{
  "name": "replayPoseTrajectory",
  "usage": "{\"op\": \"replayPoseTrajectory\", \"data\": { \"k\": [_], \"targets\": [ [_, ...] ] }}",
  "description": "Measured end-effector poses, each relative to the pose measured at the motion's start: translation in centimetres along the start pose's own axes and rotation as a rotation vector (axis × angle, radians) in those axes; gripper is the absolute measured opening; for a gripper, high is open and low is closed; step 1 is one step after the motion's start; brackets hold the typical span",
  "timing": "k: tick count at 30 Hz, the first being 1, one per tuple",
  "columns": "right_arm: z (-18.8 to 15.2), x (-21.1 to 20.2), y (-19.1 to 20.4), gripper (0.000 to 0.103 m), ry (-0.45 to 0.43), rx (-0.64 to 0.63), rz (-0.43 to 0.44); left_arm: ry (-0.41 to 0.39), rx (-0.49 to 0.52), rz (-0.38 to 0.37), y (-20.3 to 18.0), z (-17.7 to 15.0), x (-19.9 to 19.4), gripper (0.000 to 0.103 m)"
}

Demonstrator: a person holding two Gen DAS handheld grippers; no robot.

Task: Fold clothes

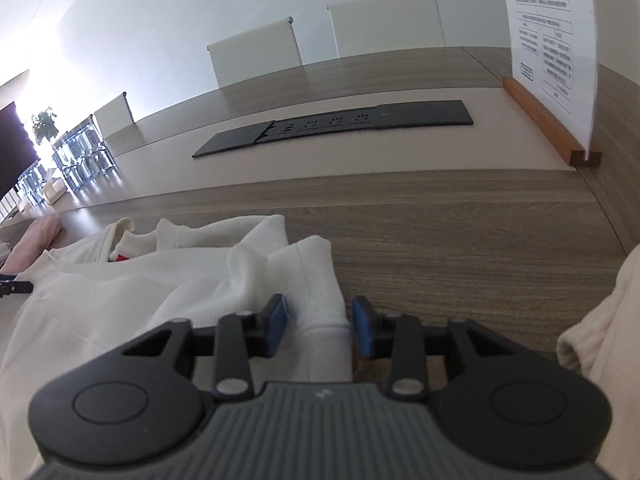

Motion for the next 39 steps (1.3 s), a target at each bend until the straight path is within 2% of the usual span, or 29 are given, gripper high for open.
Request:
{"op": "replayPoseTrajectory", "data": {
  "k": [1, 2, 6, 10, 12, 14, 15, 16, 18, 20, 21, 22, 23, 24, 25, 26, 28, 29, 31, 33, 36, 39],
  "targets": [
    [0.3, -0.5, 0.4, 0.023, -0.023, -0.013, -0.016, 0.005, -0.006, -0.017, 0.0, 0.0, -0.1, 0.036],
    [0.7, -1.2, 0.9, 0.020, -0.048, -0.027, -0.034, -0.013, -0.002, -0.023, -0.2, 0.2, -0.7, 0.012],
    [3.0, -5.3, 2.4, 0.017, -0.172, -0.070, -0.103, -0.087, 0.014, -0.050, -0.7, 0.7, -3.3, 0.008],
    [6.7, -11.9, 3.7, 0.016, -0.354, -0.079, -0.114, -0.257, 0.030, -0.043, -0.9, 3.2, -9.0, 0.008],
    [8.7, -13.7, 4.2, 0.016, -0.415, -0.118, -0.149, -0.319, 0.047, -0.031, -0.9, 5.2, -10.9, 0.009],
    [10.7, -13.6, 4.0, 0.016, -0.427, -0.138, -0.190, -0.375, 0.069, -0.001, -0.9, 7.4, -12.0, 0.009],
    [11.4, -12.6, 3.6, 0.016, -0.412, -0.133, -0.207, -0.378, 0.070, 0.020, -0.7, 8.6, -11.6, 0.009],
    [12.1, -11.5, 3.1, 0.016, -0.395, -0.125, -0.226, -0.364, 0.079, 0.038, -0.5, 9.6, -10.5, 0.009],
    [12.4, -7.6, 2.3, 0.017, -0.290, -0.116, -0.239, -0.316, 0.084, 0.061, 0.0, 11.1, -7.7, 0.010],
    [11.4, -4.0, 1.6, 0.025, -0.178, -0.100, -0.261, -0.209, 0.096, 0.064, 0.1, 10.9, -3.8, 0.011],
    [10.7, -2.9, 1.4, 0.026, -0.136, -0.091, -0.282, -0.161, 0.097, 0.078, 0.4, 10.1, -2.0, 0.016],
    [10.0, -2.6, 1.3, 0.029, -0.120, -0.075, -0.296, -0.114, 0.099, 0.093, 0.8, 9.4, -0.3, 0.019],
    [9.4, -3.0, 1.4, 0.038, -0.122, -0.057, -0.284, -0.081, 0.083, 0.123, 1.6, 8.2, 0.7, 0.022],
    [8.8, -3.6, 1.6, 0.044, -0.129, -0.039, -0.263, -0.076, 0.074, 0.138, 2.1, 7.5, 0.8, 0.022],
    [8.0, -4.7, 1.8, 0.054, -0.139, -0.021, -0.241, -0.086, 0.065, 0.139, 2.5, 7.0, 0.5, 0.022],
    [7.0, -6.1, 2.0, 0.057, -0.151, -0.003, -0.217, -0.100, 0.051, 0.126, 3.1, 6.2, -0.6, 0.024],
    [4.2, -8.9, 2.3, 0.059, -0.167, 0.041, -0.171, -0.123, 0.011, 0.084, 4.2, 4.7, -3.2, 0.029],
    [2.7, -10.3, 2.4, 0.060, -0.173, 0.063, -0.147, -0.122, -0.020, 0.045, 4.6, 3.5, -4.6, 0.035],
    [-2.3, -13.6, 2.4, 0.060, -0.184, 0.137, -0.089, -0.120, -0.083, -0.032, 5.4, 1.1, -7.5, 0.041],
    [-6.1, -16.3, 2.7, 0.060, -0.218, 0.231, -0.020, -0.106, -0.095, -0.084, 5.1, -1.9, -9.7, 0.047],
    [-10.8, -18.5, 3.6, 0.060, -0.275, 0.397, 0.104, -0.087, -0.082, -0.116, 4.2, -5.8, -11.9, 0.054],
    [-14.0, -18.4, 5.0, 0.060, -0.268, 0.426, 0.092, -0.062, -0.071, -0.148, 3.3, -7.9, -12.6, 0.054]
  ]
}}
Point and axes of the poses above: each gripper's, at about its wrist camera, not at the fingertips, and x roughly the way its jaws point, y to its left, z to its top, the point moved 10 cm from there along x, roughly the way its jaws point, and after that the axes turned 10 degrees about -x, right-handed, at the moved point
